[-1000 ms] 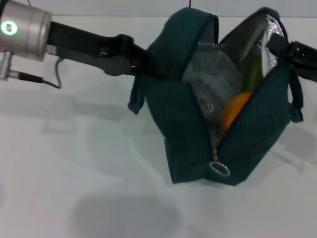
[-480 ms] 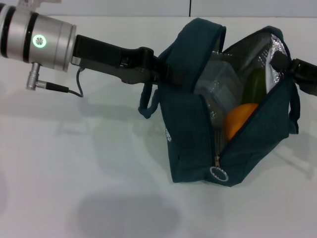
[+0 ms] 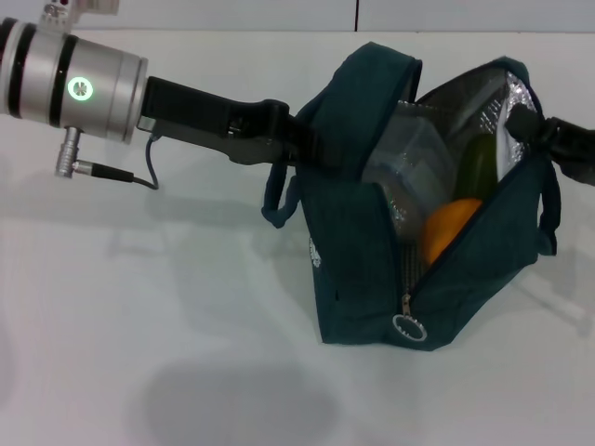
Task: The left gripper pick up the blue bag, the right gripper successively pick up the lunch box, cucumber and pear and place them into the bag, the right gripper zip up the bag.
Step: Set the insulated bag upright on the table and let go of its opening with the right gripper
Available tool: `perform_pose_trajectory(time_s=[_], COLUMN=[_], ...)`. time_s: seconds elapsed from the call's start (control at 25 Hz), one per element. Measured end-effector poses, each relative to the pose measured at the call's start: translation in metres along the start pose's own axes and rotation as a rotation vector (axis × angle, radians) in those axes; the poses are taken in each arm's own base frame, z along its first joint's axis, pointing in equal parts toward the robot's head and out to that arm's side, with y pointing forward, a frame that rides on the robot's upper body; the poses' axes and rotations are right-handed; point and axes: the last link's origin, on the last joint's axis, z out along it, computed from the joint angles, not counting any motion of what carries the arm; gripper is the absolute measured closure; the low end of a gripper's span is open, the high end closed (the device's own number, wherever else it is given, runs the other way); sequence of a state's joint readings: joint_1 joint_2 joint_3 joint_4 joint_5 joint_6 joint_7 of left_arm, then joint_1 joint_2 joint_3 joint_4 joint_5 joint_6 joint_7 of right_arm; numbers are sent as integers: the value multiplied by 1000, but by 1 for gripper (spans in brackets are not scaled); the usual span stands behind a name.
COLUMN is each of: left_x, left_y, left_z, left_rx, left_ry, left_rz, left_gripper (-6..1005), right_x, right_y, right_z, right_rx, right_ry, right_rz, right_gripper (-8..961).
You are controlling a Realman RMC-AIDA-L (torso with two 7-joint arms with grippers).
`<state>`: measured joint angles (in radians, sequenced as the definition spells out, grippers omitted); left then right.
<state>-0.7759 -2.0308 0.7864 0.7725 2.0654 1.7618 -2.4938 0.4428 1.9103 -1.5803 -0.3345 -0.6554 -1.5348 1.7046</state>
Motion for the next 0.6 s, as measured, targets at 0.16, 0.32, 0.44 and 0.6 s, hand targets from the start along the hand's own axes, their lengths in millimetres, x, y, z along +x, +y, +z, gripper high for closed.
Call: perform_pose_trajectory(time_s=[0.16, 0.32, 0.44, 0.6], left_x=[0, 0, 0, 0], left_y=[-3, -3, -3, -3], left_z=[1, 1, 1, 0], left_rx=[18, 18, 19, 20], left_ry=[0, -1, -2, -1], left_rz=[-3, -4, -4, -4], left_gripper=[954, 954, 954, 954], right_x=[1, -2, -1, -2], right_y=[-1, -1, 1, 4], right_z=[1, -4, -9, -14], right_rx=[2, 5, -1, -22], right_ry=[10, -26, -44, -44], right_rz=[3, 4, 7, 3], right_gripper=[909, 910, 911, 807])
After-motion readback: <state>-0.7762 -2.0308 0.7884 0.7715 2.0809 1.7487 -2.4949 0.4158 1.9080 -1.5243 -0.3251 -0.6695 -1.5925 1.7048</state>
